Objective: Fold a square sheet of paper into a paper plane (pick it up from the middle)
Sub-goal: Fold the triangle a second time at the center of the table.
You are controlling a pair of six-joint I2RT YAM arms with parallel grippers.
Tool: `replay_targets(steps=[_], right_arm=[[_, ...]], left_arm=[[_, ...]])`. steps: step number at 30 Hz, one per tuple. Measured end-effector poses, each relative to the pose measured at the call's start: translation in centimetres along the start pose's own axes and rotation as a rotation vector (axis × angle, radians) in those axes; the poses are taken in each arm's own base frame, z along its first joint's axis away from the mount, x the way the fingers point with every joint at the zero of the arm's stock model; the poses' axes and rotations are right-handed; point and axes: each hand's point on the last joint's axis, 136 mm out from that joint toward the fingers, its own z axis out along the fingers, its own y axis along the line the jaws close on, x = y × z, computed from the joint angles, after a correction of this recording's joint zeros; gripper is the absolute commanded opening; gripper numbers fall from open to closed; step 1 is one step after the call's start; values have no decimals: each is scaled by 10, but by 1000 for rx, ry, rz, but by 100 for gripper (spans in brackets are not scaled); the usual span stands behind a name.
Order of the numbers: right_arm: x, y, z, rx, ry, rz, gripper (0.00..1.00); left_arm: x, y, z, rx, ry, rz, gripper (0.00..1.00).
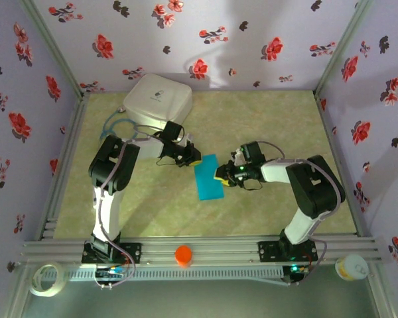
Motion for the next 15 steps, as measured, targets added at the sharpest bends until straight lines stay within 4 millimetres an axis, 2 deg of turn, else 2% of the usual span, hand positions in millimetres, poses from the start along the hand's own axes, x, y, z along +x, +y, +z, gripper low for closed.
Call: replay_targets(steps=[3, 6, 10, 15], right_arm=[[-2, 0, -1, -6, -1, -2, 8], [-3, 2, -1, -14, -6, -6, 2], [-8, 3, -1, -16, -32, -3, 0], [-13, -2, -5, -5, -102, 48, 0]], left_arm=[[0, -2, 0, 7, 3, 3, 23], [1, -7, -2, 12, 1, 24, 29], [2, -21, -11, 3, -25, 88, 36], [5, -60, -40, 4, -121, 251, 39]])
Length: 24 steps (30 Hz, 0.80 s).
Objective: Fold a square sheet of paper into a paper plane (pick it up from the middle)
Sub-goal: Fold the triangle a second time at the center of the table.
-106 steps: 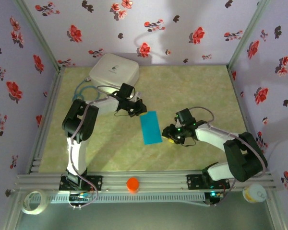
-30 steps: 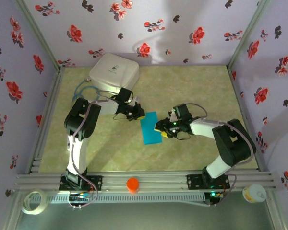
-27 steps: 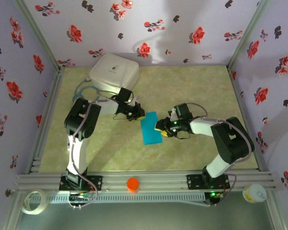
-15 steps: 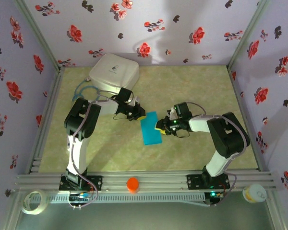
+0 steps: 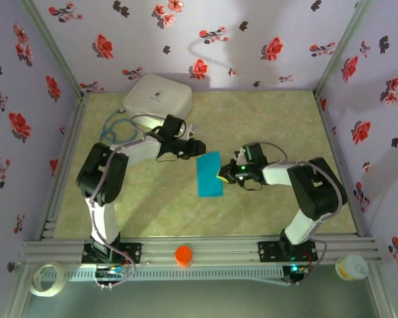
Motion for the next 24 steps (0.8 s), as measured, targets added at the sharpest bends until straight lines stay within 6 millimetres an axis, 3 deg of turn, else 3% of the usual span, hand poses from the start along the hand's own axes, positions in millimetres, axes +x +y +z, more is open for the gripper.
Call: replay_targets(steps=[2, 6, 12, 14, 18, 24], right_arm=[[-2, 0, -1, -1, -19, 17, 0], [-5, 4, -2, -14, -36, 25, 14], [-4, 6, -2, -22, -27, 23, 19], [-5, 6, -1, -21, -26, 22, 18], [-6, 9, -1, -26, -23, 11, 2], [-7, 13, -2, -16, -14, 9, 0]], left_arm=[[1, -12, -11, 5, -37, 64, 40], [14, -21, -21, 1, -73, 179, 39], [60, -18, -14, -10, -60, 348, 41], [74, -26, -13, -7, -60, 432, 42], [97, -52, -9, -1, -71, 631, 45], [121, -71, 1, -58, -89, 866, 49]])
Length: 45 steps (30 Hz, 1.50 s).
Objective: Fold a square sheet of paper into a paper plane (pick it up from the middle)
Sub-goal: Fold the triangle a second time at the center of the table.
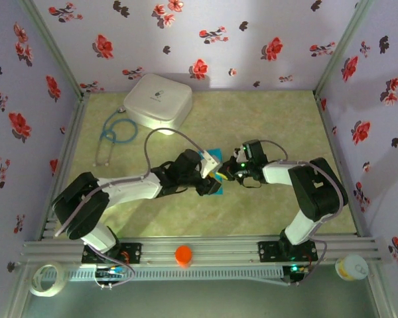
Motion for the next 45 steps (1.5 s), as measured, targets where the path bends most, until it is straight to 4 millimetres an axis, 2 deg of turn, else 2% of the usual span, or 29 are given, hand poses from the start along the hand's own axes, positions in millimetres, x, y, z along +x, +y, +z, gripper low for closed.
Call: replay_targets(steps=[3, 11, 19, 24, 29, 32, 37, 41, 45], right_arm=[[0, 1, 0, 5, 3, -2, 0], [0, 1, 0, 9, 6, -2, 1], [1, 0, 0, 13, 10, -2, 2], [1, 0, 0, 13, 10, -2, 3], [1, 0, 0, 14, 9, -3, 5], [1, 0, 0, 14, 10, -3, 8], [2, -2, 0, 21, 14, 4, 13], [3, -4, -1, 28, 18, 10, 17], [3, -4, -3, 35, 15, 12, 29]], left_arm=[[9, -2, 2, -32, 16, 62, 56], [18, -3, 5, -127, 36, 176, 62], [30, 3, 22, -226, 89, 243, 63], [29, 10, 28, -274, 111, 267, 63], [26, 13, 34, -304, 124, 278, 55], [27, 14, 35, -314, 135, 286, 45], [30, 16, 34, -324, 149, 293, 21], [30, 16, 34, -322, 148, 284, 9], [31, 14, 35, -282, 145, 241, 2]])
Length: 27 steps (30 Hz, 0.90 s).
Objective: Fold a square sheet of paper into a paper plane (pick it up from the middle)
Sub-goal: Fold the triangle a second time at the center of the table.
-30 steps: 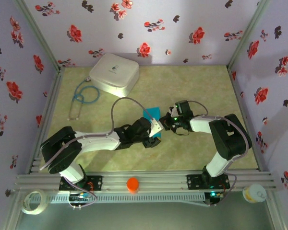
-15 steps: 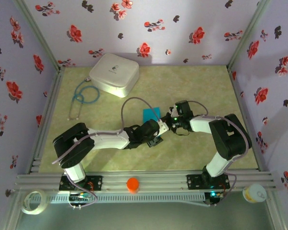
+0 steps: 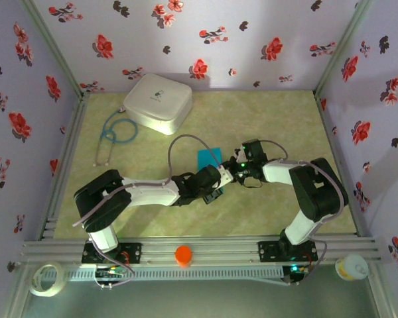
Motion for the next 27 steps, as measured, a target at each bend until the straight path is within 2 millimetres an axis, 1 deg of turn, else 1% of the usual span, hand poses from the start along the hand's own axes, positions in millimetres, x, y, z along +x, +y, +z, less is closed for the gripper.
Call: replay_targets(steps=[1, 3, 6, 9, 12, 14, 15, 19, 21, 23, 27], right_arm=[[0, 0, -2, 5, -7, -2, 32], [-3, 2, -8, 9, -27, -10, 35], [-9, 4, -24, 17, -86, -19, 40], [-14, 3, -44, 30, -155, -23, 41], [-14, 0, -59, 45, -200, -26, 40], [-10, -4, -63, 52, -207, -25, 37], [-8, -6, -63, 53, -205, -24, 34], [4, -22, -59, 69, -182, 0, 15], [12, -29, -55, 80, -160, 14, 8], [20, -31, -49, 88, -131, 13, 4], [38, -27, -31, 96, -69, -28, 0]], left_arm=[[0, 0, 0, 20, -2, -19, 2], [-2, 2, -1, 53, -8, -63, 1], [-6, 9, -5, 116, -28, -154, 1], [-8, 16, -9, 191, -57, -259, 1], [-6, 22, -10, 264, -82, -360, 1], [-2, 24, -11, 304, -92, -419, 1], [-1, 25, -11, 322, -97, -444, 1], [2, 29, -13, 373, -118, -524, 1], [2, 30, -14, 387, -128, -549, 2], [1, 30, -15, 399, -137, -566, 2], [-3, 30, -17, 417, -150, -588, 2]])
